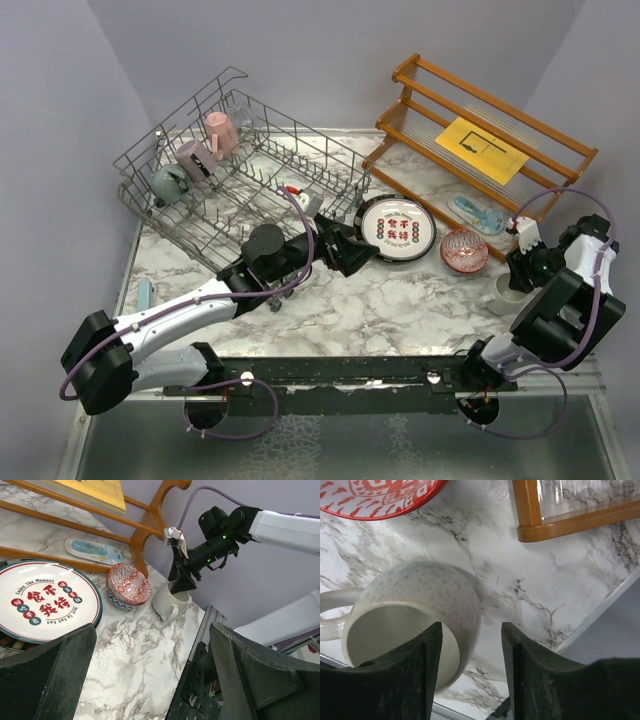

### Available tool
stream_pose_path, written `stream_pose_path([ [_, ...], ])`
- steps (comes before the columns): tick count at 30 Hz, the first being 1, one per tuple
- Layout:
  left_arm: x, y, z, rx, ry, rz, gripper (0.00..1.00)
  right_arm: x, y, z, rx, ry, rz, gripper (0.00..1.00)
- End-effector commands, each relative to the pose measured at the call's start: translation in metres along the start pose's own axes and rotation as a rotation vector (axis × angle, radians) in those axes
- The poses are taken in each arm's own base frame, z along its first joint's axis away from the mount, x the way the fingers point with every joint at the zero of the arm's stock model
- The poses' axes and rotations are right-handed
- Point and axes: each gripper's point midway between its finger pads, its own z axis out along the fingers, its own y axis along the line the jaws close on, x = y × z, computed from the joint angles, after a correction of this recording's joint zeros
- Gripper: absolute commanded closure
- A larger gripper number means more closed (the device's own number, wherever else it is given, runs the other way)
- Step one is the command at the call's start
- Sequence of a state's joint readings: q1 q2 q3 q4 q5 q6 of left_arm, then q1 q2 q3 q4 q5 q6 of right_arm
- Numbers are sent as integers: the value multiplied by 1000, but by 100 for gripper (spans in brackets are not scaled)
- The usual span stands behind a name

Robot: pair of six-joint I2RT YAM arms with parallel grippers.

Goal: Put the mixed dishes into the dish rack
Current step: Pick up the cup at the center of the board.

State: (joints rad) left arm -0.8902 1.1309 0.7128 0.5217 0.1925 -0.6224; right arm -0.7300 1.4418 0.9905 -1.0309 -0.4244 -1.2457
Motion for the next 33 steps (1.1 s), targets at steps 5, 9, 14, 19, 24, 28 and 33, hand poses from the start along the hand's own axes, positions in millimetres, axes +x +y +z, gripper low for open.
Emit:
stream_pose_path([
  [5,-13,-4,0,3,-35,4,2,1,-4,8,54,-32,-37,73],
  [9,-13,-5,0,5,-35,0,2,4,-4,5,68,-17,-51,85],
  [14,-14,-6,-2,10,-43,-6,2,-2,-5,-5,91,-29,-74,99],
  [19,-17,-9,-5,18,-54,-10,2,-15,-7,-25,106,-48,-110,99],
  [24,-21,-13,-7,32,-70,-14,2,-37,-9,-52,122,-95,-147,99],
  [28,-24,-18,-7,54,-80,-26,2,-53,-8,-68,114,-139,-166,99],
  [33,-32,-26,-8,92,-106,-42,1,-79,-3,-89,94,-227,-176,99],
])
